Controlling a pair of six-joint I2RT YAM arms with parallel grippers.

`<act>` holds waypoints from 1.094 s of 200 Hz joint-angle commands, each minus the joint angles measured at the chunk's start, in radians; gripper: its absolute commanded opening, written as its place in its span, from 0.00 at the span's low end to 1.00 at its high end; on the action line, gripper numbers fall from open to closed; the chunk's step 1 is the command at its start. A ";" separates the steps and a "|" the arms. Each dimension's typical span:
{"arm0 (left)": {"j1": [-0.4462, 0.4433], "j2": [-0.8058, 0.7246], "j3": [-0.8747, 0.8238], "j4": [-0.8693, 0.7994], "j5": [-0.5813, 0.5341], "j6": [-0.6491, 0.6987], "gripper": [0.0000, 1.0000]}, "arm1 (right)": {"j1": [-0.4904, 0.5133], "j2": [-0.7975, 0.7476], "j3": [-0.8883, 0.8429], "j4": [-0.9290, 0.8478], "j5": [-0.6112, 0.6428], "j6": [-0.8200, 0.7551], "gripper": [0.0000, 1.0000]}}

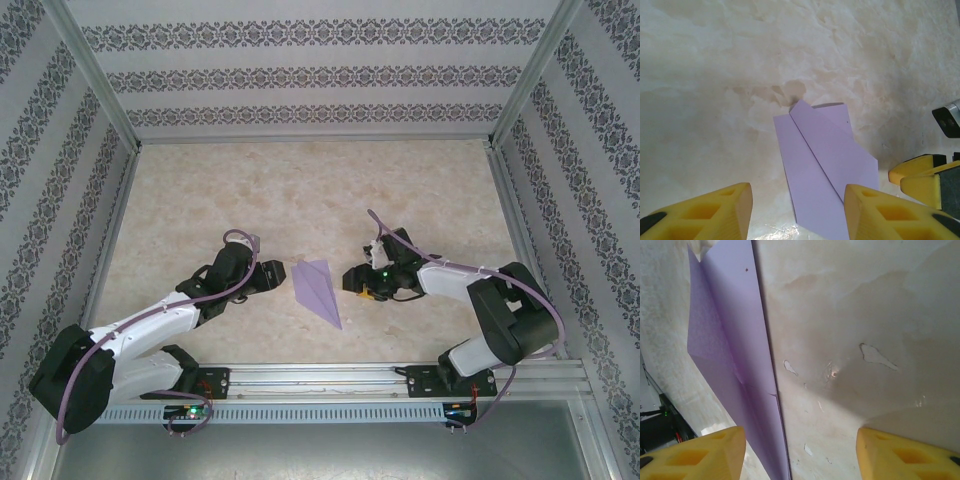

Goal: Fold a paper plane with a square sheet of paper (fold left side to right side)
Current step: Turn over the paper at the center of the table.

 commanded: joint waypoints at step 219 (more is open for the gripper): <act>0.017 0.010 0.019 0.009 0.035 0.003 0.51 | 0.178 0.114 0.138 0.137 0.034 -0.103 0.39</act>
